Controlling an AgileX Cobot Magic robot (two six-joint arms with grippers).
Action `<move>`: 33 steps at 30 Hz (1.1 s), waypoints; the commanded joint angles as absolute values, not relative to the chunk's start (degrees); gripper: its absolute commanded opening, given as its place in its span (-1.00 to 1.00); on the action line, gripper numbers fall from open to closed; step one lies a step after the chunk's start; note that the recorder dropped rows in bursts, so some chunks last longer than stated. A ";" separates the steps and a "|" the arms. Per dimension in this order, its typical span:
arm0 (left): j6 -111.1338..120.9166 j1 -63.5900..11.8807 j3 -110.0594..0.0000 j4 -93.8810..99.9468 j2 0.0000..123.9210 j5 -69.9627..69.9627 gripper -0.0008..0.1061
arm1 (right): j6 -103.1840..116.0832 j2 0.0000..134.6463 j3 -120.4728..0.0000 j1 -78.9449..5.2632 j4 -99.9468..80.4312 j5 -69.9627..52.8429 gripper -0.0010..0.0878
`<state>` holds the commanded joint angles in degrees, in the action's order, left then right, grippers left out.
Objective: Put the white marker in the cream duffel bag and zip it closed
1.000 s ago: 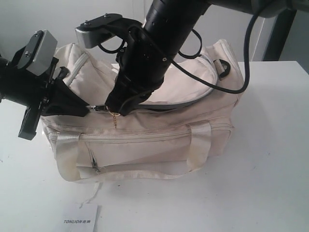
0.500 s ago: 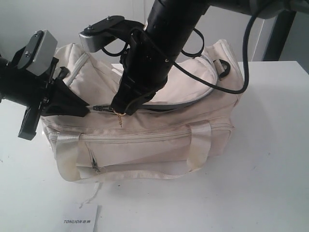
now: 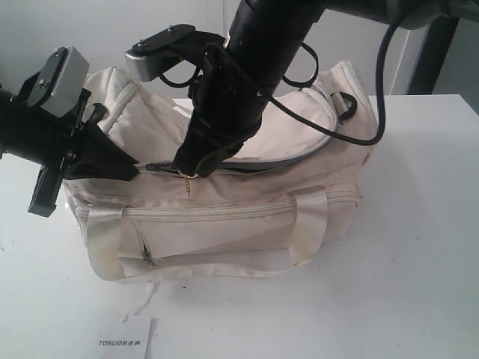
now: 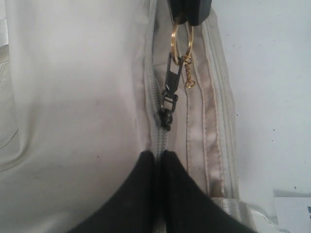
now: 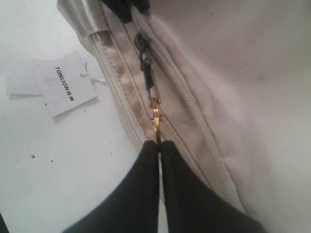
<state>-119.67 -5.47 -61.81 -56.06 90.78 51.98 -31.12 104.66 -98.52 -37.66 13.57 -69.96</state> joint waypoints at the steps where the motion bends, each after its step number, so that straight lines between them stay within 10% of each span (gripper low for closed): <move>1: -119.50 -5.47 -61.81 -56.06 90.78 51.98 -0.99 | -30.80 104.66 -98.52 -37.66 13.05 -69.96 -0.98; 33: -119.14 -5.47 -61.81 -56.06 90.78 51.98 -0.99 | -26.81 104.66 -98.52 -37.66 10.48 -69.96 -0.98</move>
<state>-119.14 -5.47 -61.81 -56.06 90.78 51.98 -26.81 104.66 -98.52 -37.66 10.48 -69.96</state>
